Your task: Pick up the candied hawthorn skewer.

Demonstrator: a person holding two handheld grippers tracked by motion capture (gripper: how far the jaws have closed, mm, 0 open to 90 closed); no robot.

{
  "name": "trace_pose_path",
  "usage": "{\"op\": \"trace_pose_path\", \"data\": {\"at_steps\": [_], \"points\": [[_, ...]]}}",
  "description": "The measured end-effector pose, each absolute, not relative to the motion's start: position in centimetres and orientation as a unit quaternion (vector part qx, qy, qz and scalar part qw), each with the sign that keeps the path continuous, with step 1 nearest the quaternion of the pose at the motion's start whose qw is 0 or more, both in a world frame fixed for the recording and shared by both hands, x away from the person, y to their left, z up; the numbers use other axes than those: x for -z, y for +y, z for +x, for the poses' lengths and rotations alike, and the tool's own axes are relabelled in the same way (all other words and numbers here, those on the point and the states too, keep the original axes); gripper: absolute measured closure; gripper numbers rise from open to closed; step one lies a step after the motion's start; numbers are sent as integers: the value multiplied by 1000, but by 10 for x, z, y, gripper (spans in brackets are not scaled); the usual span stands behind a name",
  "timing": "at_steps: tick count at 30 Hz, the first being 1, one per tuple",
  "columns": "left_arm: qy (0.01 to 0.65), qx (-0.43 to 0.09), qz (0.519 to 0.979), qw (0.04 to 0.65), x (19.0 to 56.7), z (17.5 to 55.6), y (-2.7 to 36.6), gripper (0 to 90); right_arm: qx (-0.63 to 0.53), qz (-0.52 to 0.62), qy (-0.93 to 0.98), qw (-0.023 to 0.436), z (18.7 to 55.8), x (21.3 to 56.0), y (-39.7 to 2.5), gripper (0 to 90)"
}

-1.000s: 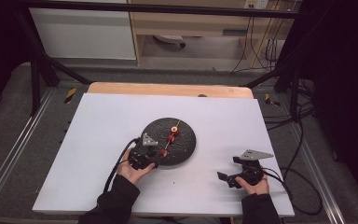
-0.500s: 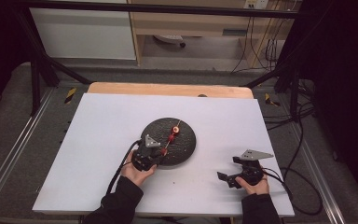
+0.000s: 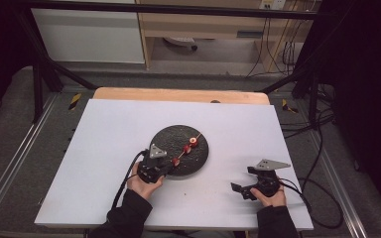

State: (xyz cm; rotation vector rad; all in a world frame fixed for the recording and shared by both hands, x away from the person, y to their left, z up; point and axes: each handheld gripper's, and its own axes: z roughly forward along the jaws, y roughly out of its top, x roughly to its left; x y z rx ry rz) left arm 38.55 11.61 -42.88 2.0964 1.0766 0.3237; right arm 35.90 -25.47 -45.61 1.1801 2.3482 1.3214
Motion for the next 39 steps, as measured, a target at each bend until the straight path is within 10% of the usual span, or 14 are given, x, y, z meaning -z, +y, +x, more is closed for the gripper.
{"op": "trace_pose_path", "data": {"at_steps": [39], "points": [[364, -137, 789, 475, 411, 342, 184, 886, -458, 404, 786, 95, 360, 450, -239, 5]]}}
